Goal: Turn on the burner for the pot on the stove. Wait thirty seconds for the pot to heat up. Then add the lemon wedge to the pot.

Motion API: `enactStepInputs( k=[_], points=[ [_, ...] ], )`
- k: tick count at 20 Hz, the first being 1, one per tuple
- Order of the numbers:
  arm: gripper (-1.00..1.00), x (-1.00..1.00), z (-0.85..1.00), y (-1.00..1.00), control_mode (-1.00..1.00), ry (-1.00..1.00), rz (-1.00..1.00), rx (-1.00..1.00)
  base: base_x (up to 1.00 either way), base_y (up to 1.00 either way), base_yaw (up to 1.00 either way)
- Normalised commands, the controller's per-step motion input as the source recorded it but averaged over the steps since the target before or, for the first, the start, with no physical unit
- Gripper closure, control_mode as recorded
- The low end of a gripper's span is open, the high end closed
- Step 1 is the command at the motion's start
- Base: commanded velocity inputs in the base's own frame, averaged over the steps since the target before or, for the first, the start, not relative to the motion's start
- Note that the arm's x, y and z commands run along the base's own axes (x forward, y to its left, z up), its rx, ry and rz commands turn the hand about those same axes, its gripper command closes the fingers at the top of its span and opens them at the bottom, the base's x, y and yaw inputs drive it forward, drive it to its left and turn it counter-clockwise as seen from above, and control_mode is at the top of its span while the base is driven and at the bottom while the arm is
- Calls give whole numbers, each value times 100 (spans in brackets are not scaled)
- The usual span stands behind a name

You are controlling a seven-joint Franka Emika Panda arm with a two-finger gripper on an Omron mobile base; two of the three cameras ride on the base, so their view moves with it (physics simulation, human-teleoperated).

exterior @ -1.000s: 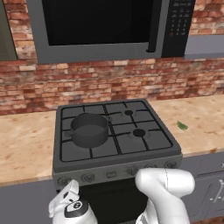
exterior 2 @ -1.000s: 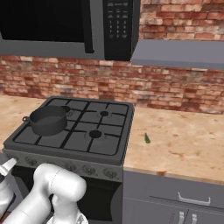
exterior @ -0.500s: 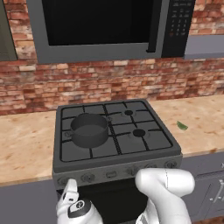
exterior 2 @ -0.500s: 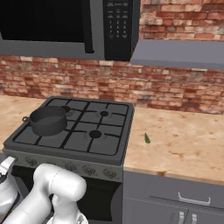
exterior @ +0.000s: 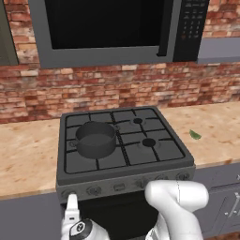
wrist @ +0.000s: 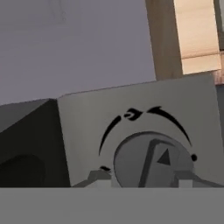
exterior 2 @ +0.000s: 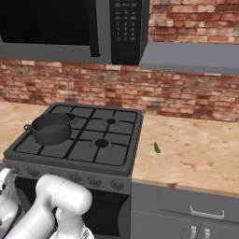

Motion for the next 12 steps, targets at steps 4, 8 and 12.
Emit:
enactStepInputs(
  k=[4, 8, 12],
  points=[
    [100, 30, 0, 0, -100, 8, 35, -32, 0, 0, 0],
    [-100, 16, 21, 0, -100, 7, 31, -26, 0, 0, 0],
    [-100, -17, 69, 0, -100, 2, 32, -9, 0, 0, 0]
  ],
)
